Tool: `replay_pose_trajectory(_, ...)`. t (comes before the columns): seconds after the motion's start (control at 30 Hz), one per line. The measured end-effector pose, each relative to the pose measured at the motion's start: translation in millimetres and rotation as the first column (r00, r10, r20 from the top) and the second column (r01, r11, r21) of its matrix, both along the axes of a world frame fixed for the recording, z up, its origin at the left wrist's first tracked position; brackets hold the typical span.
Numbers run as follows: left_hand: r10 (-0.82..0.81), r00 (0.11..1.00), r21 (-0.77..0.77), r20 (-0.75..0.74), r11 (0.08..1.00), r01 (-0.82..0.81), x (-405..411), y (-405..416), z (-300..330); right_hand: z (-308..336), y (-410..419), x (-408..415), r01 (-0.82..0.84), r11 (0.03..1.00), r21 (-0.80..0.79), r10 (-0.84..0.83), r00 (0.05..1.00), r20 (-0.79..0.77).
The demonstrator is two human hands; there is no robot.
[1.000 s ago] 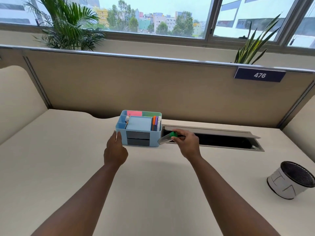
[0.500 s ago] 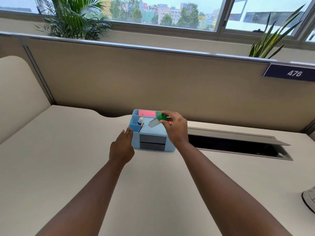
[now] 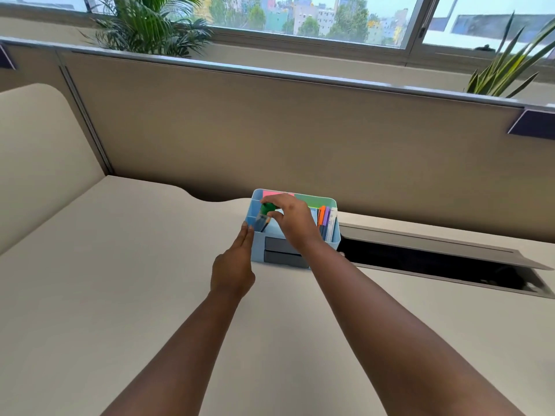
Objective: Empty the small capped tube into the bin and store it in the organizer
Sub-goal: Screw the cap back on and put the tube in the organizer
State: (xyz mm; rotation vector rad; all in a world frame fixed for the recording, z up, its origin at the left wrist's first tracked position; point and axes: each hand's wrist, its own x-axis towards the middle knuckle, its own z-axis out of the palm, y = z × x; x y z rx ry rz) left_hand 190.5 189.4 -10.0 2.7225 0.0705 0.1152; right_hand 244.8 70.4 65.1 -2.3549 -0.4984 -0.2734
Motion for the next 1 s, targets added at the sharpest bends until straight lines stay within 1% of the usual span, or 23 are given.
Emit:
replay_pose_trajectory(0.13, -0.004, 1.0, 0.0, -0.002, 1.0, 0.004, 0, 1, 1, -6, 6, 2, -0.066, 0.991, -0.117, 0.06, 0.997, -0.056)
replay_pose_trajectory(0.27, -0.004, 1.0, 0.012, 0.002, 1.0, 0.004, 1, 1, -2, -11, 7, 2, -0.086, 0.981, -0.172, 0.069, 0.993, -0.099)
replay_pose_trajectory(0.37, -0.003, 1.0, 0.014, 0.01, 1.0, 0.003, 2, 2, -4, -14, 8, 0, -0.14, 0.955, -0.262, 0.101, 0.982, -0.157)
replay_pose_trajectory(0.43, -0.001, 1.0, 0.016, 0.012, 1.0, 0.001, 3, 2, -5, -17, 10, -2, -0.153, 0.944, -0.293, 0.101, 0.977, -0.186)
replay_pose_trajectory(0.83, -0.005, 1.0, 0.021, 0.018, 1.0, 0.004, 2, 2, -5, -15, 10, -9, -0.14, 0.954, -0.265, 0.058, 0.953, -0.297)
replay_pose_trajectory(1.0, 0.014, 0.999, 0.062, 0.032, 0.998, -0.016, 5, 5, -3, -5, 3, -14, -0.12, 0.976, -0.182, 0.065, 0.957, -0.282)
